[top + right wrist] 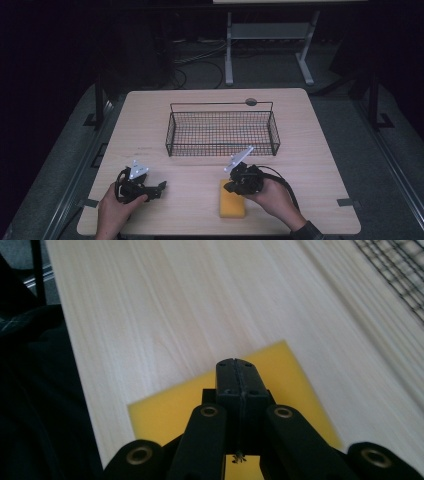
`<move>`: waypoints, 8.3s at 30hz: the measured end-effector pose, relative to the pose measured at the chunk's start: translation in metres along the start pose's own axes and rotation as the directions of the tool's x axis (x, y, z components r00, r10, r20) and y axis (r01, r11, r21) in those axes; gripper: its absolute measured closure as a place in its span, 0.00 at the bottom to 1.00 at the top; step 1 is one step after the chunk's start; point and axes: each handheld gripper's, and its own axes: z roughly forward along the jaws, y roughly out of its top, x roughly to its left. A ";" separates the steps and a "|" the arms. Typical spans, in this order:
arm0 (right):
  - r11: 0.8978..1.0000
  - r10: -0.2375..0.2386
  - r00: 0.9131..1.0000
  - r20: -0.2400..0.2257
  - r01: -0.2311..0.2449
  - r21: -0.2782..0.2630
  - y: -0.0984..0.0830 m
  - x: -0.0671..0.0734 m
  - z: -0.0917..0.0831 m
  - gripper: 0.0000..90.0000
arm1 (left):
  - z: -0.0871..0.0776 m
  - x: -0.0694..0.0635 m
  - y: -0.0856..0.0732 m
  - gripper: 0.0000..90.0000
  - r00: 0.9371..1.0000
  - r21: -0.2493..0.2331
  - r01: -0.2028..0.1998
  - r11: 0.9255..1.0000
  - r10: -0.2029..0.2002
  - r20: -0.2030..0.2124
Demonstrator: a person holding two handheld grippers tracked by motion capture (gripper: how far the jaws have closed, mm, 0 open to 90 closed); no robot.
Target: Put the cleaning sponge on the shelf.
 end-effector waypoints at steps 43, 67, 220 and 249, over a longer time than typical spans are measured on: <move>0.996 -0.023 0.998 -0.052 0.027 0.083 -0.016 0.020 0.019 1.00 | 0.000 0.000 0.000 0.14 1.000 0.003 -0.001 1.000 0.001 0.000; 0.995 0.057 0.998 0.021 -0.058 0.086 -0.043 -0.003 -0.003 1.00 | 0.000 0.000 0.000 0.14 1.000 -0.002 -0.001 1.000 0.001 0.000; 0.975 0.192 0.947 0.259 -0.215 0.063 -0.019 -0.079 -0.100 0.25 | 0.000 0.000 0.000 0.14 1.000 -0.002 0.000 1.000 0.000 -0.001; 0.956 0.270 0.904 0.330 -0.294 0.022 0.016 -0.138 -0.100 0.25 | 0.000 0.000 0.000 0.14 1.000 0.000 -0.001 1.000 0.001 0.000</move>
